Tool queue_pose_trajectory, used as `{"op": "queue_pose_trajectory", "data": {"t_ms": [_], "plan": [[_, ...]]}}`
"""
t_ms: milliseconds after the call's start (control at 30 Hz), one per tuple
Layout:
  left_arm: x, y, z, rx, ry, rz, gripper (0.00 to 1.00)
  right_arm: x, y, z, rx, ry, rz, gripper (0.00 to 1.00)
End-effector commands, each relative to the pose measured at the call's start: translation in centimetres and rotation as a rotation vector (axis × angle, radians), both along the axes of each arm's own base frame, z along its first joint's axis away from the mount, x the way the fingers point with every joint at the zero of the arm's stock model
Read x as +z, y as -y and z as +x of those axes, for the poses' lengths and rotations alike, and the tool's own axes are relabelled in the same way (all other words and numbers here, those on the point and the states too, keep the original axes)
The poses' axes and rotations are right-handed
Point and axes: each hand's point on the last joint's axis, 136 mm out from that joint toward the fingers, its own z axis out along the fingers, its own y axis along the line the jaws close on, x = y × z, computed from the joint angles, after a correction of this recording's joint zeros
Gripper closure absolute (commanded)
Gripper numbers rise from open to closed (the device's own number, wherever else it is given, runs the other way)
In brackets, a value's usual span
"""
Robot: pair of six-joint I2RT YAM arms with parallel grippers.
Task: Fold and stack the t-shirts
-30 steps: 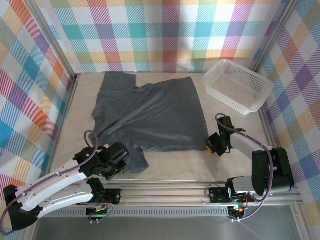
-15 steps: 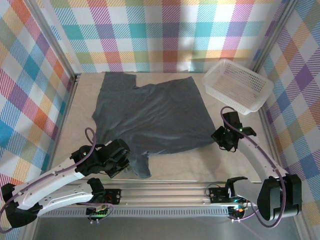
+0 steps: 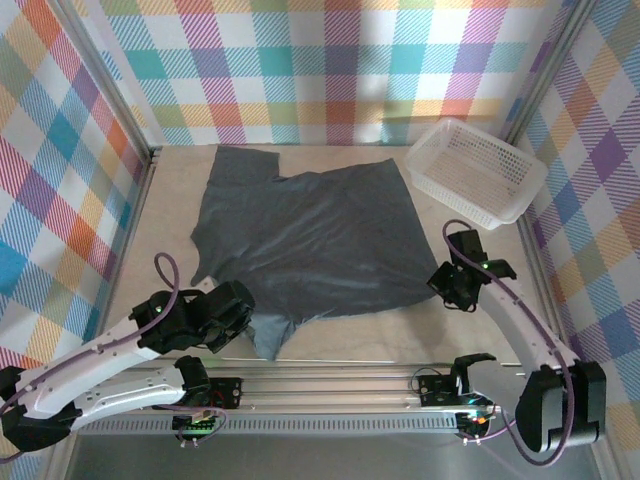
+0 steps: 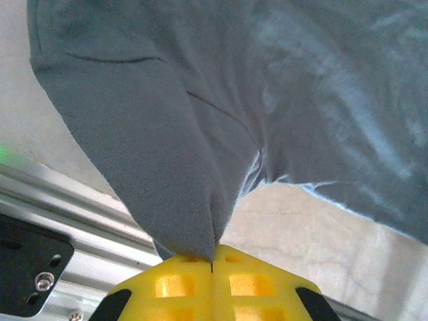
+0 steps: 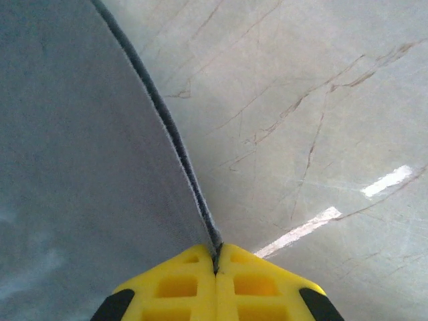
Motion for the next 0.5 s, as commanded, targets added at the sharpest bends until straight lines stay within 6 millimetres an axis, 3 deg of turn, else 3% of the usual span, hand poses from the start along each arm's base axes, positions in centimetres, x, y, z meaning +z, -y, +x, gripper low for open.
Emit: {"op": "queue_pose_trajectory", "data": {"t_ms": [0, 100, 200, 467], "plan": [[1.7, -0.1, 2.2, 0.029, 0.101, 0.071, 1.0, 0.1, -0.8, 1.1, 0.068, -0.014, 0.02, 1.0], [3.5, 0.1, 4.5, 0.047, 0.169, 0.103, 1.0, 0.3, -0.9, 2.1, 0.09, -0.02, 0.013, 1.0], [4.1, 0.2, 7.3, 0.06, 0.173, 0.077, 1.0, 0.8, -1.2, 3.4, 0.102, -0.017, 0.012, 1.0], [6.5, -0.5, 14.9, 0.049, 0.202, 0.053, 1.0, 2.6, -1.6, 8.4, 0.09, 0.009, 0.021, 1.0]]}}
